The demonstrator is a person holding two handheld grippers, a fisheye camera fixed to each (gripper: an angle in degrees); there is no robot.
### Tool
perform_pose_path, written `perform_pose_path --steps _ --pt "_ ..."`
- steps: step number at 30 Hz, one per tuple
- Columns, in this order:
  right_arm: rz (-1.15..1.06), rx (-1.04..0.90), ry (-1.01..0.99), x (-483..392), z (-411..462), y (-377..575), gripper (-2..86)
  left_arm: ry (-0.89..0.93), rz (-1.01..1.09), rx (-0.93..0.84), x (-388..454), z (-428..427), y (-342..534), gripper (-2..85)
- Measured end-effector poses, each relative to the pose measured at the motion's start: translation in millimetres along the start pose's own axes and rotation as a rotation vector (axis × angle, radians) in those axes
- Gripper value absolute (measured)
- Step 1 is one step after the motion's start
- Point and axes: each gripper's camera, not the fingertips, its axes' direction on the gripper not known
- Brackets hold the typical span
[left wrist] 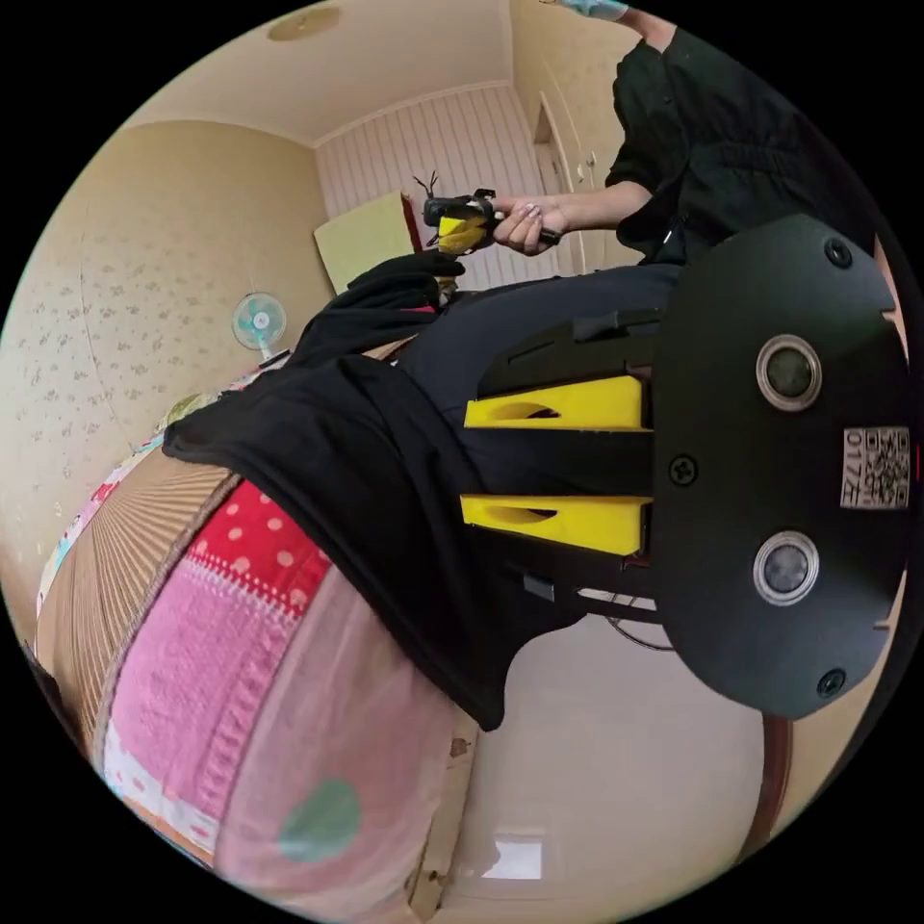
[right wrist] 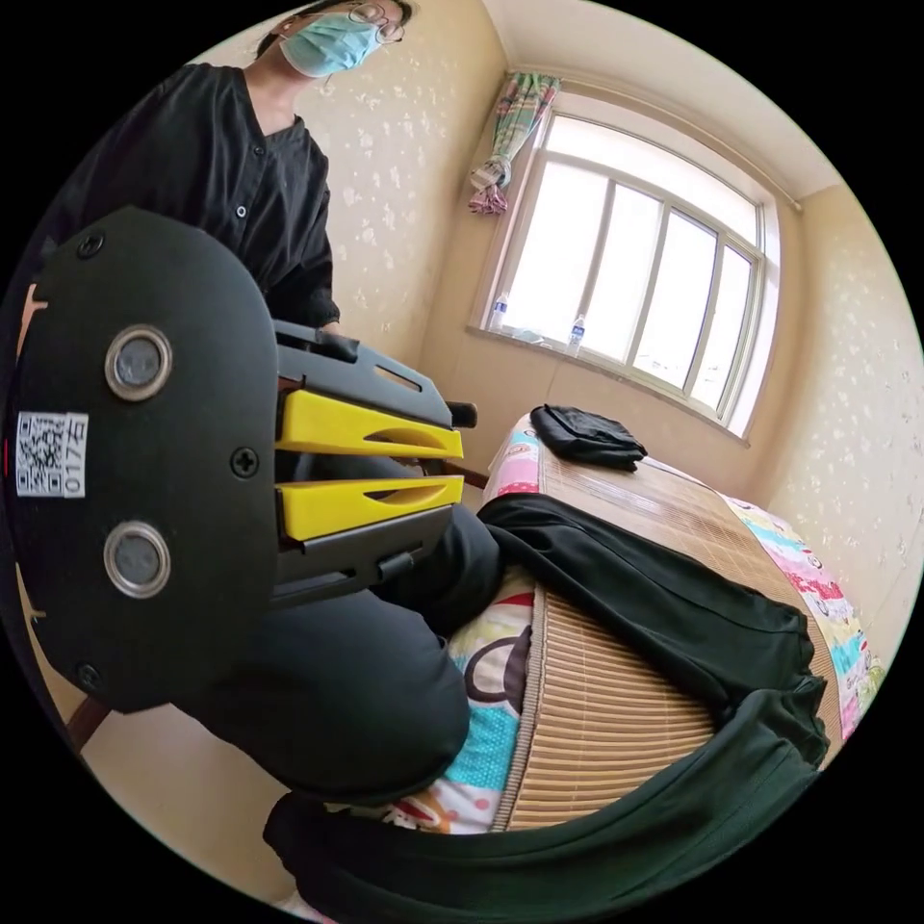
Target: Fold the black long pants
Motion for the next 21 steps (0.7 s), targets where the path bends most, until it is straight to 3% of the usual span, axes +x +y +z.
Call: perform_pose_path --steps 10,13,16,21 --pt "0.052 0.027 -0.106 10.0 -64.4 32.6 0.8 0.008 0.082 -0.151 21.5 -5.7 -31.3 2.3" --pt "0.038 0.044 -0.088 5.1 -100.4 44.1 0.7 0.142 0.187 -0.113 59.3 -54.1 -43.8 0.7" --pt "0.014 0.077 -0.058 -3.4 -133.7 52.4 0.8 0.333 0.371 -0.041 135.9 -107.7 -60.3 0.2" --pt "-0.01 0.174 -0.034 -5.8 -167.3 57.2 1.7 0.205 0.613 -0.127 305.6 -93.0 -93.2 1.4"
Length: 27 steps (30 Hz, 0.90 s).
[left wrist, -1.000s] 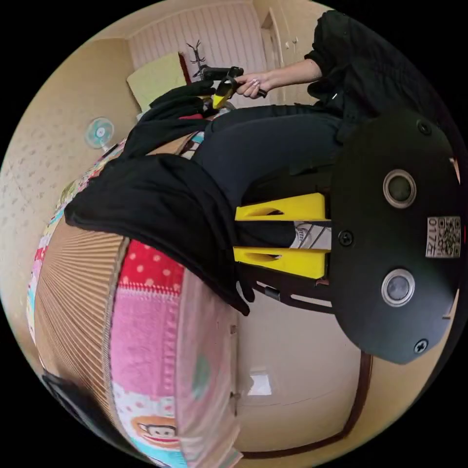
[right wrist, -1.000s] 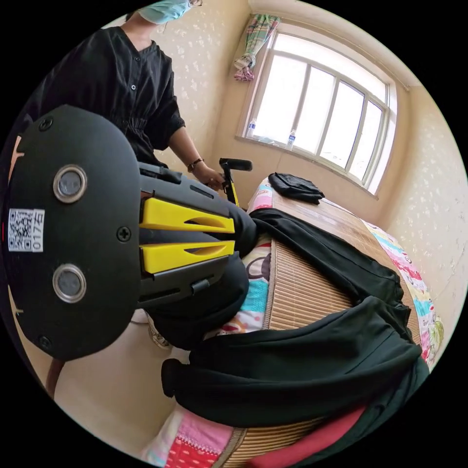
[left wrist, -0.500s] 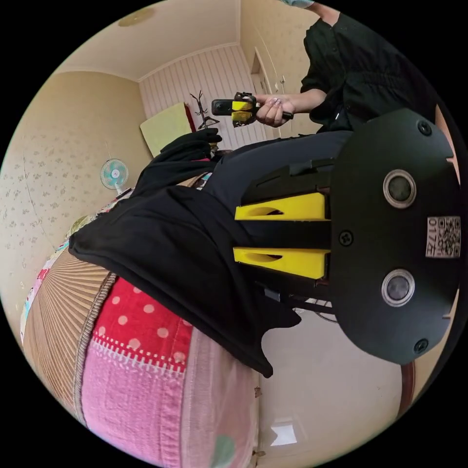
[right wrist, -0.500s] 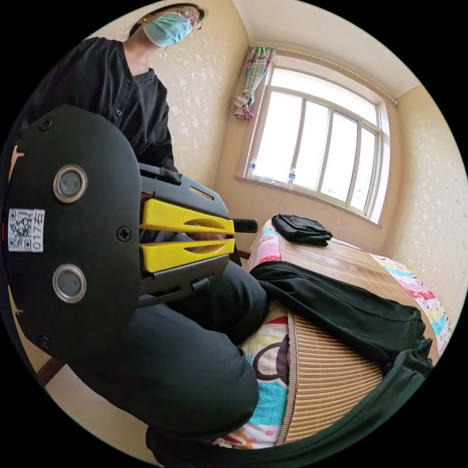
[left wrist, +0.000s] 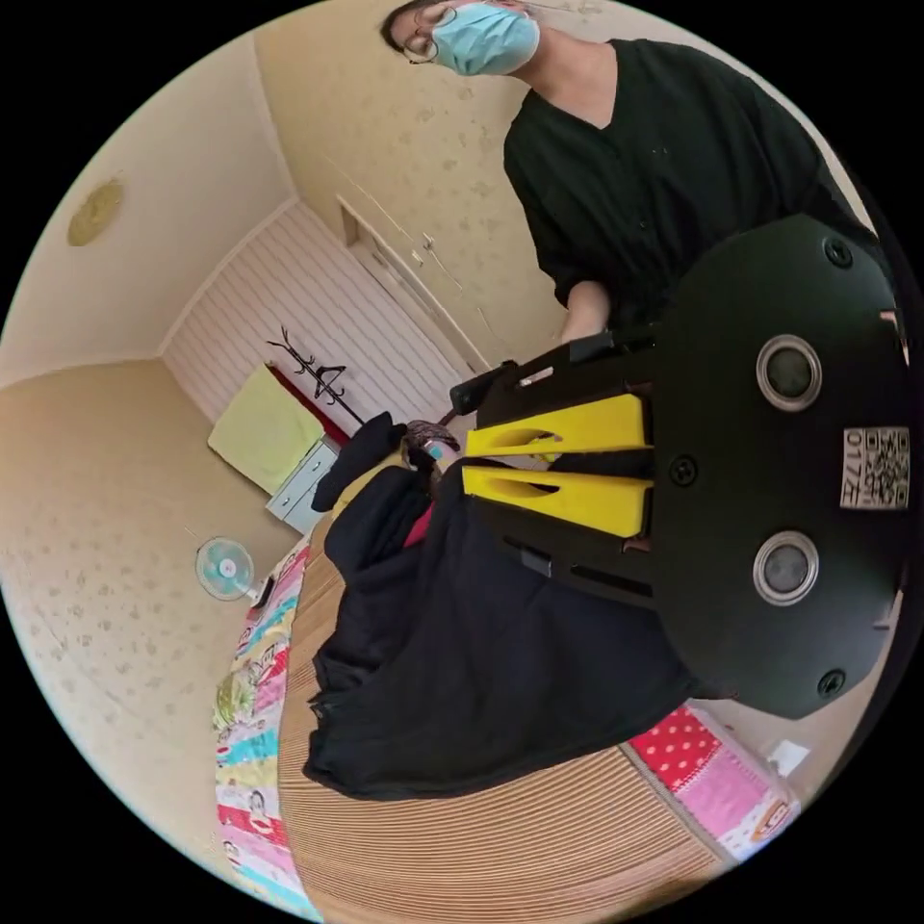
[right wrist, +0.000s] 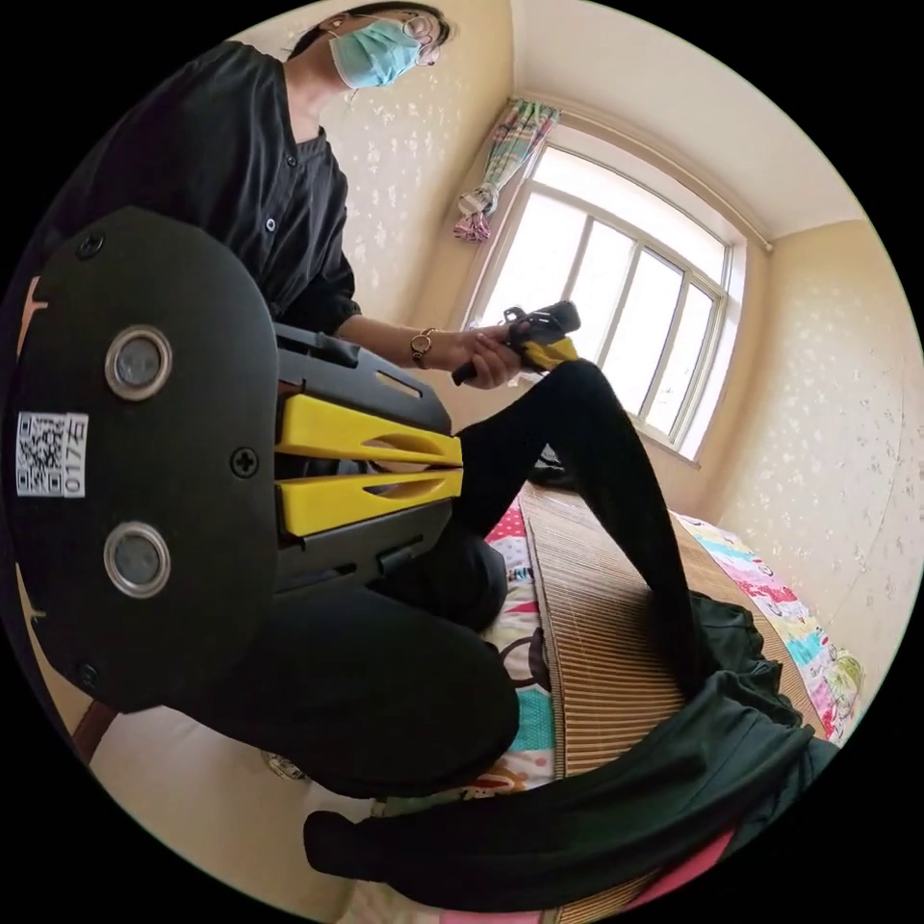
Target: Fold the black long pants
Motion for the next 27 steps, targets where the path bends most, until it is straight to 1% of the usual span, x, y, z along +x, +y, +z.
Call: perform_pose_path --steps 2,4,5,7,8,9,11,14,16,19,20,21,22,24,26,27 --pt "0.06 0.033 -0.022 10.0 -5.7 -0.6 2.3 -0.022 0.003 0.038 3.5 16.2 -28.5 2.9" --pt "0.136 0.083 -0.065 21.1 -11.2 4.6 3.4 -0.014 -0.066 0.028 -15.0 29.6 -50.5 5.6" --pt "0.14 0.084 -0.074 21.8 -11.5 5.9 3.7 -0.011 -0.103 -0.013 -28.3 37.9 -60.7 8.2" --pt "0.134 0.045 -0.059 17.9 -9.9 10.6 5.0 -0.065 -0.119 -0.103 -36.7 47.4 -63.6 10.8" --pt "0.128 0.036 -0.045 16.1 -9.7 12.2 5.4 -0.134 -0.108 -0.135 -34.4 49.4 -55.0 12.3" --pt "0.119 0.017 -0.013 12.9 -9.4 15.2 6.0 -0.202 -0.097 -0.128 -29.3 47.0 -37.6 13.2" --pt "0.108 -0.016 0.031 10.8 -8.6 18.0 6.7 -0.258 -0.105 -0.066 -22.9 36.2 -1.3 13.1" --pt "0.109 -0.044 0.082 12.9 -9.7 16.9 7.3 -0.267 -0.176 0.042 -17.9 12.8 66.9 12.6" --pt "0.128 -0.083 0.113 15.2 -4.8 7.9 7.4 -0.299 -0.222 0.037 -16.8 5.5 102.6 12.6" --pt "0.149 -0.142 0.129 14.6 11.5 -3.9 7.1 -0.426 -0.19 -0.141 -23.6 11.8 135.4 12.8" --pt "0.147 -0.158 0.129 13.8 16.5 -6.0 7.2 -0.464 -0.178 -0.234 -31.0 16.2 138.5 13.1" --pt "0.153 -0.192 0.138 12.8 27.9 -10.3 7.3 -0.461 -0.158 -0.305 -38.2 21.1 137.1 13.5" --pt "0.159 -0.204 0.146 11.3 38.1 -14.4 7.8 -0.442 -0.145 -0.335 -41.6 24.3 134.9 13.5" --pt "0.143 -0.198 0.146 7.3 51.9 -23.0 8.5 -0.347 -0.099 -0.44 -55.3 45.1 123.1 12.9" --pt "0.142 -0.216 0.199 6.0 68.1 -34.1 8.1 -0.323 -0.079 -0.541 -65.5 67.3 116.3 11.9" --pt "0.154 -0.261 0.261 8.3 80.7 -40.6 6.9 -0.279 -0.076 -0.545 -71.7 72.1 111.6 10.5"
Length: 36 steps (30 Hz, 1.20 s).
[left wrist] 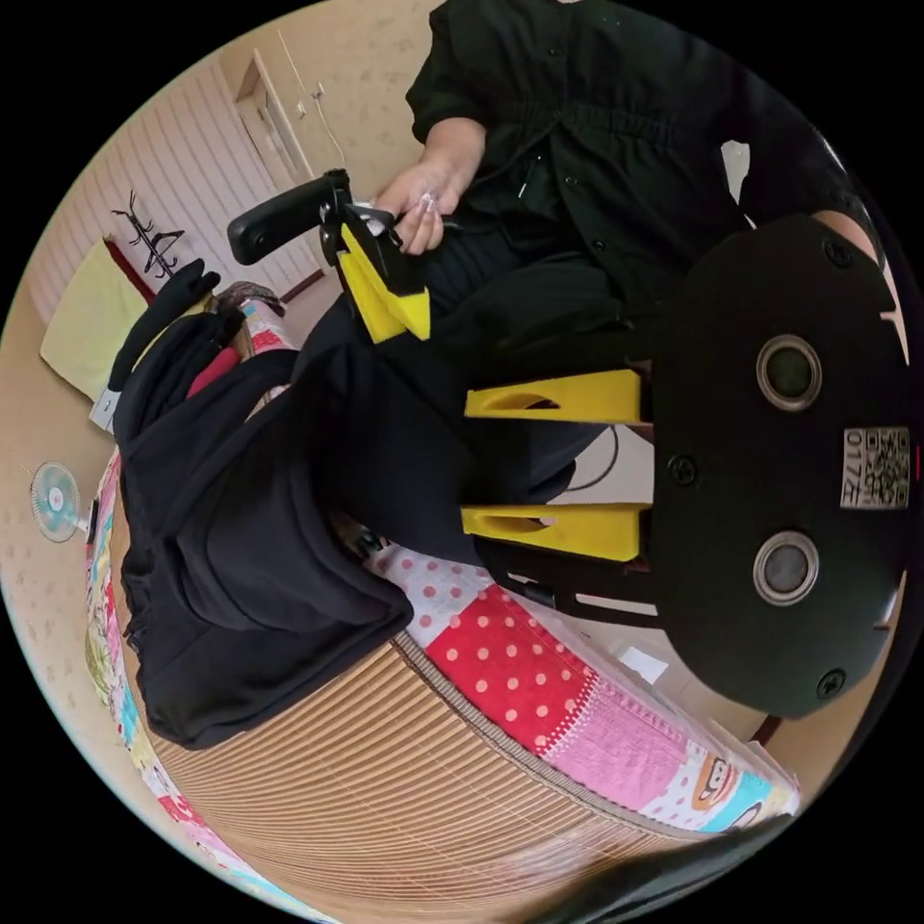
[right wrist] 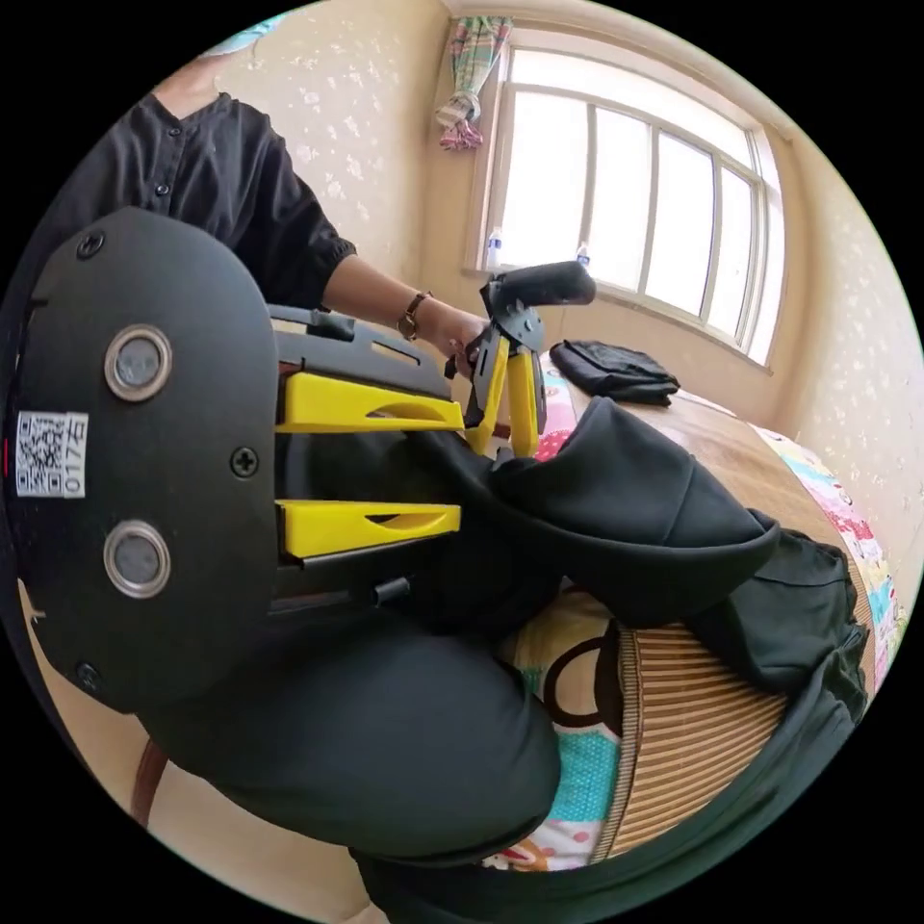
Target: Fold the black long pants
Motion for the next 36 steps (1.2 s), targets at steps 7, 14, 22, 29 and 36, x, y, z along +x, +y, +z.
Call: perform_pose_path --steps 7,14,22,29,36 --pt "-0.234 -0.065 -0.267 -40.0 -60.3 14.4 2.8 0.393 0.103 0.152 3.5 -51.9 22.4 0.3" --pt "-0.572 -0.177 -0.447 -102.1 -139.1 126.3 2.5 0.432 0.28 0.374 121.2 -143.9 128.0 0.1" --pt "-0.447 -0.574 -0.294 -68.2 -56.9 201.6 2.8 0.552 -0.207 0.082 74.7 -54.9 175.0 4.5" --pt "-0.242 -0.056 -0.277 9.2 -133.4 188.1 4.2 0.571 -0.168 0.683 61.6 -116.4 172.7 7.1" --pt "0.009 0.321 0.229 84.8 -159.4 152.4 7.9 0.498 -0.099 0.571 107.4 -79.5 109.3 7.3"
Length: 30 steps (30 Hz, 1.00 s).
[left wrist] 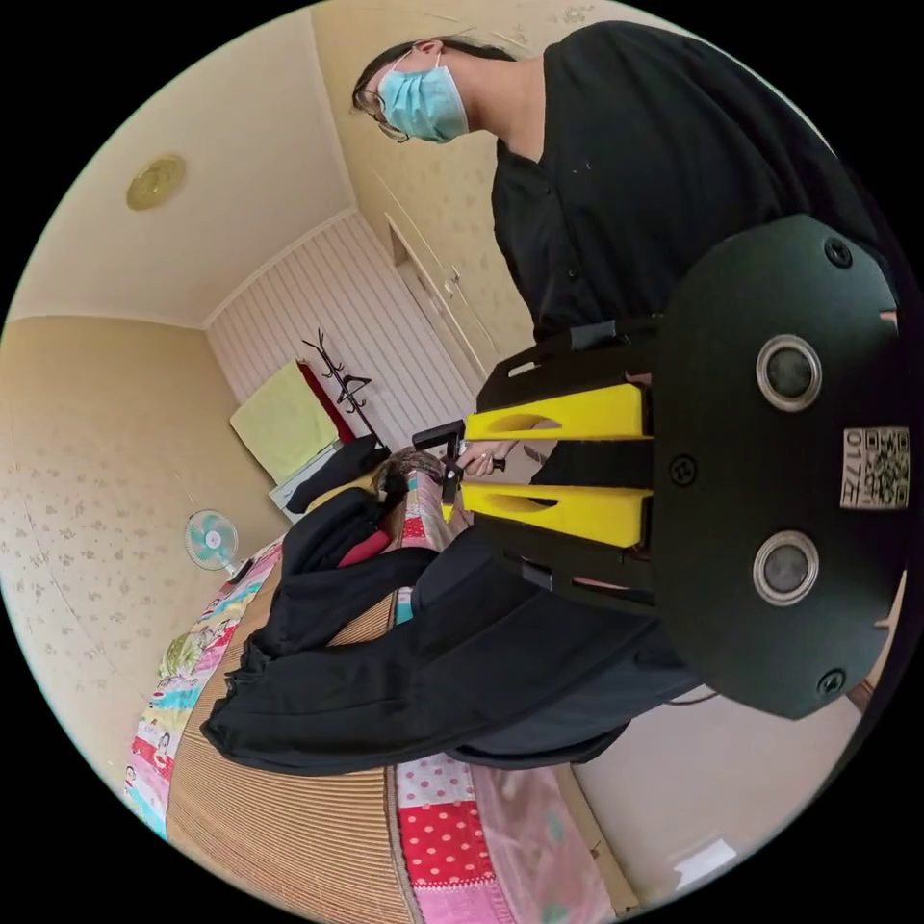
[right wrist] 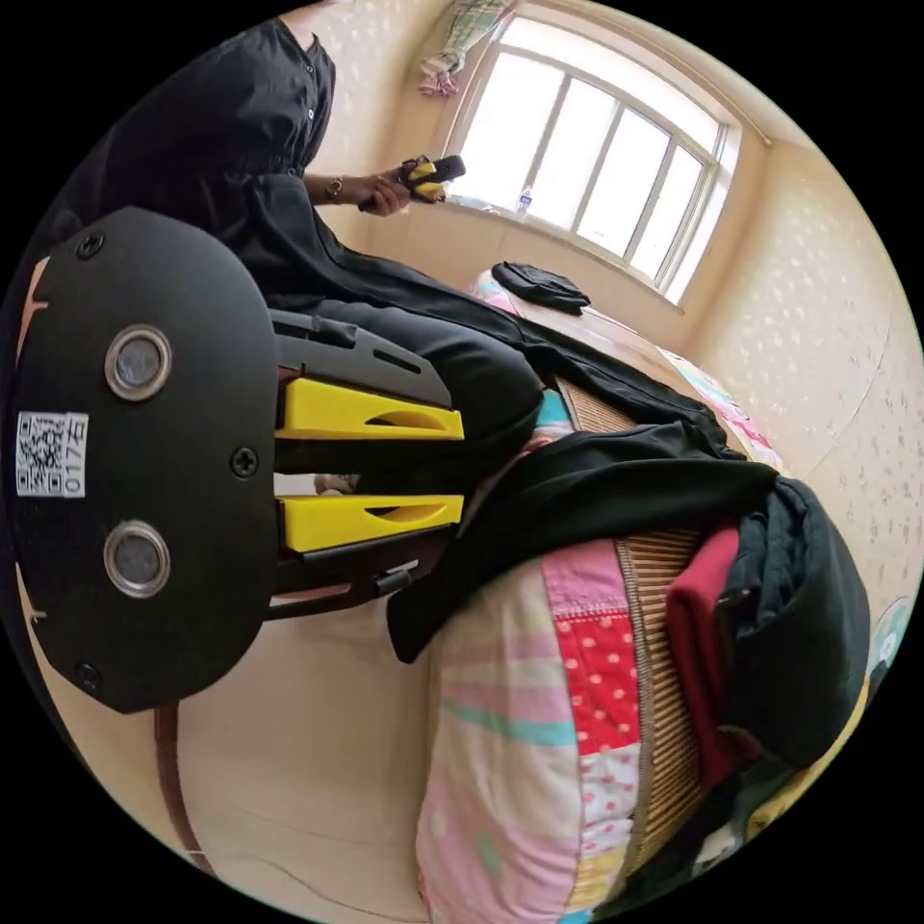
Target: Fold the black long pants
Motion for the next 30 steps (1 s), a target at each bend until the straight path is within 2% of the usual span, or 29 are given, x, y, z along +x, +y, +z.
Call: perform_pose_path --steps 4,9,14,19,24,26,30 --pt "-0.079 -0.016 0.126 -15.7 36.9 -42.3 8.8 0.103 -0.033 -0.069 -4.4 34.9 1.8 7.3" --pt "-0.067 -0.023 0.154 -12.4 72.1 -49.2 5.3 0.157 -0.1 -0.08 -12.8 44.9 12.8 7.1" --pt "-0.096 -0.015 0.015 -43.0 38.1 -36.0 3.1 0.123 -0.124 -0.053 -17.3 21.0 19.8 7.2" --pt "-0.46 -0.029 -0.046 -158.4 -26.0 -78.6 2.7 0.08 -0.139 -0.086 -25.7 14.9 15.1 8.3" --pt "-0.68 0.01 -0.15 -257.1 -41.9 -155.6 3.7 0.113 -0.129 -0.076 -30.6 29.2 2.9 9.0" --pt "-0.665 -0.046 -0.201 -274.3 -14.1 -188.6 4.6 0.141 -0.139 -0.072 -33.6 35.7 1.4 9.2" --pt "-0.489 -0.088 -0.316 -253.6 49.3 -216.9 7.6 0.185 -0.158 -0.047 -37.7 34.7 6.3 9.5"
